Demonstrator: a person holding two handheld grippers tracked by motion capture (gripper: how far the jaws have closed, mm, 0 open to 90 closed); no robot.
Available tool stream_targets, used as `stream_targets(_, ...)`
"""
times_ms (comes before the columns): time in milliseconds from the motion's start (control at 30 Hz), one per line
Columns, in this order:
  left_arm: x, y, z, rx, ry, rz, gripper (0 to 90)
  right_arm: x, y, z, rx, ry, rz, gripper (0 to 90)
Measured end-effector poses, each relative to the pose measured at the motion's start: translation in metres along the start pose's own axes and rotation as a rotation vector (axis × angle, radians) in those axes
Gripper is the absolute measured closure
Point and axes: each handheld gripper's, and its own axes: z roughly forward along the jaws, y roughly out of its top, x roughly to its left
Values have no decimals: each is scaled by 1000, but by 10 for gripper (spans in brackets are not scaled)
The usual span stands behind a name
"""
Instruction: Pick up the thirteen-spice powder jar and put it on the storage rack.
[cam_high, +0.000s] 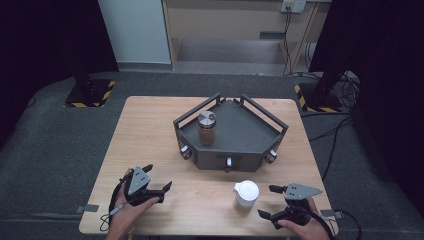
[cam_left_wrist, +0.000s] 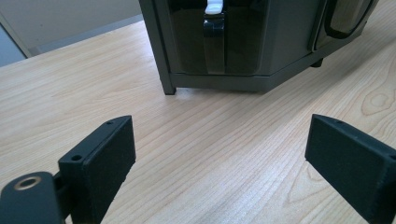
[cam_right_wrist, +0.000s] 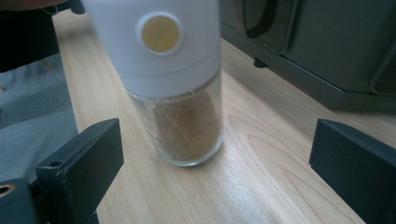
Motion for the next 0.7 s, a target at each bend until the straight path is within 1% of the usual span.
stream_targets(400,0,1,1,7,-4,9,75,3,8,5,7,39,-29,34)
stream_targets(700,0,0,2,11,-6,9,76,7,13,8,1,51,-50,34)
